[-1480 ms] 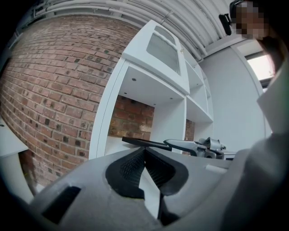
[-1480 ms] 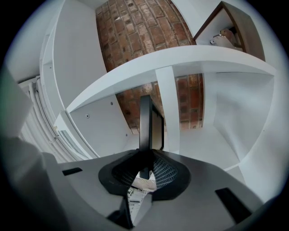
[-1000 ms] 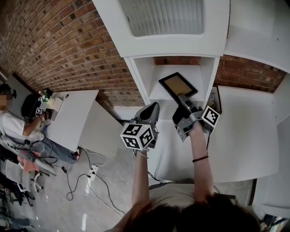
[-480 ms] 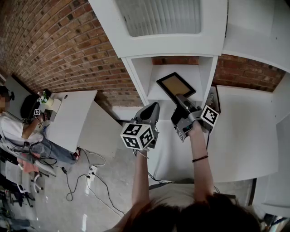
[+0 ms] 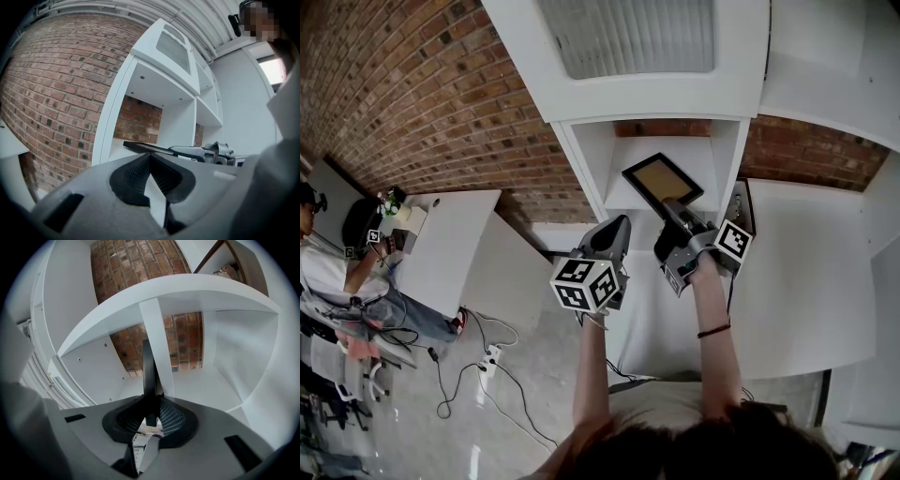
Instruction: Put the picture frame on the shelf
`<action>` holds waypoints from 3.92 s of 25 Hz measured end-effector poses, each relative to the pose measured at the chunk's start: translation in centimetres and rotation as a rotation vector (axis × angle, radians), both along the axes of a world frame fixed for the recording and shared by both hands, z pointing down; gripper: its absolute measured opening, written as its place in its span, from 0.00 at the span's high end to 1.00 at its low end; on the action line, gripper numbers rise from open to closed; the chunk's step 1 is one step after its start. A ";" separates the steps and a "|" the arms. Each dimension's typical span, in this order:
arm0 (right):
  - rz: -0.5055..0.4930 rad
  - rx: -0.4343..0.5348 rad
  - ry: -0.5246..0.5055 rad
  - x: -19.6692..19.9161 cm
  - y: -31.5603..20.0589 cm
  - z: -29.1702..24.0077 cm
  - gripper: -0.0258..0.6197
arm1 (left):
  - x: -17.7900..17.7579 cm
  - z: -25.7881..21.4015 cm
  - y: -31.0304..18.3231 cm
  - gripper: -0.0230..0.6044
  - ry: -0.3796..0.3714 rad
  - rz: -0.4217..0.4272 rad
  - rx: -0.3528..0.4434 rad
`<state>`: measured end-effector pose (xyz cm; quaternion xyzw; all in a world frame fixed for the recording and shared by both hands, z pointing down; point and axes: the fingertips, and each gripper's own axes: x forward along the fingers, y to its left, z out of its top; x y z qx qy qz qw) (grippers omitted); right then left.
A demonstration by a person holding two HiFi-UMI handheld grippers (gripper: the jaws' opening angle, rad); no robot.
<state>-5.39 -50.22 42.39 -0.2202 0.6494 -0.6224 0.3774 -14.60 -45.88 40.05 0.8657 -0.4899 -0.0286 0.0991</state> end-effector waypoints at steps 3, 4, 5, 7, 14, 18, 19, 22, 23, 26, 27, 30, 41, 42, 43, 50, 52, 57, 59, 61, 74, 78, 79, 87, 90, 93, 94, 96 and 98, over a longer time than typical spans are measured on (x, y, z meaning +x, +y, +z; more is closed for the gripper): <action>-0.007 0.004 0.000 -0.1 0.0 -0.1 0.85 | 0.0 0.1 0.0 0.95 0.001 -0.002 0.003; -0.005 0.005 -0.001 -0.1 0.0 -0.2 0.85 | 0.0 0.0 0.0 0.95 0.002 -0.002 0.003; -0.004 0.005 -0.002 -0.1 0.1 -0.3 0.85 | -0.1 0.0 0.1 0.95 0.003 -0.003 0.004; -0.004 0.006 -0.002 -0.2 0.1 -0.4 0.85 | -0.2 -0.1 0.1 0.95 0.004 -0.005 0.005; -0.010 0.006 0.001 -0.3 0.2 -0.5 0.78 | -0.3 -0.1 0.3 0.95 0.005 -0.010 0.007; -0.011 0.004 0.003 -0.3 0.2 -0.6 0.77 | -0.5 -0.2 0.3 0.95 0.006 -0.010 0.008; -0.011 0.003 0.004 -0.3 0.3 -0.5 0.77 | -0.5 -0.2 0.3 0.95 0.006 -0.010 0.008; -0.014 0.000 0.006 -0.2 0.3 -0.5 0.75 | -0.5 -0.2 0.3 0.95 0.006 -0.011 0.010; -0.015 0.000 0.006 -0.2 0.3 -0.5 0.74 | -0.5 -0.2 0.3 0.95 0.006 -0.011 0.009; -0.016 -0.003 0.009 -0.3 0.3 -0.4 0.73 | -0.5 -0.1 0.3 0.95 0.005 -0.007 0.008; -0.017 -0.005 0.009 -0.3 0.3 -0.3 0.72 | -0.5 -0.1 0.3 0.95 0.005 -0.006 0.008; -0.018 -0.018 0.013 -0.3 0.3 0.0 0.70 | -0.4 0.0 0.3 0.95 0.005 -0.003 0.006; -0.023 -0.032 0.004 -0.3 0.4 0.4 0.69 | -0.2 0.2 0.5 0.95 0.004 -0.001 -0.005; -0.026 -0.030 0.002 -0.4 0.4 0.4 0.69 | -0.2 0.2 0.6 0.95 0.004 -0.002 -0.007; -0.031 -0.026 0.001 -0.5 0.5 0.4 0.69 | -0.2 0.3 0.7 0.95 0.004 -0.002 -0.008; -0.068 -0.015 0.008 -1.1 1.8 0.6 0.69 | -0.2 0.6 1.6 0.95 0.006 -0.007 -0.020; -0.077 -0.009 0.009 -1.3 2.1 0.6 0.69 | -0.2 0.8 1.9 0.95 0.007 -0.009 -0.025; -0.106 -0.001 0.013 -1.5 3.3 0.9 0.69 | -0.1 1.5 2.8 0.95 0.012 -0.014 -0.041; -0.117 0.000 0.017 -1.6 3.7 1.2 0.69 | 0.0 1.6 3.1 0.95 0.014 -0.016 -0.042; -0.127 0.000 0.019 -1.6 4.1 1.4 0.69 | 0.1 1.6 3.4 0.95 0.015 -0.016 -0.042; -0.176 0.043 0.010 -1.3 6.1 1.0 0.83 | 1.4 2.1 4.7 0.95 0.018 -0.004 -0.054; -0.183 0.064 0.005 -1.1 6.6 0.6 0.86 | 2.0 2.0 5.1 0.95 0.018 -0.001 -0.053; -0.183 0.065 -0.001 -1.0 6.8 0.6 0.87 | 2.1 2.0 5.3 0.95 0.018 0.001 -0.053; -0.194 0.064 -0.026 -0.9 7.6 0.6 0.91 | 2.3 2.2 6.0 0.95 0.024 -0.007 -0.058; -0.201 0.071 -0.029 -0.9 8.0 0.3 0.92 | 2.6 2.0 6.3 0.95 0.024 -0.007 -0.055; -0.201 0.072 -0.045 -0.7 8.4 0.1 0.94 | 2.9 1.6 6.7 0.95 0.023 -0.005 -0.049; -0.201 0.070 -0.053 -0.6 8.5 0.0 0.94 | 3.0 1.5 6.8 0.95 0.023 -0.005 -0.047; -0.202 0.066 -0.057 -0.5 8.7 0.1 0.95 | 3.2 1.4 7.0 0.95 0.023 -0.004 -0.044; -0.204 0.066 -0.046 -0.4 8.9 0.2 0.95 | 3.3 1.3 7.2 0.95 0.022 -0.004 -0.041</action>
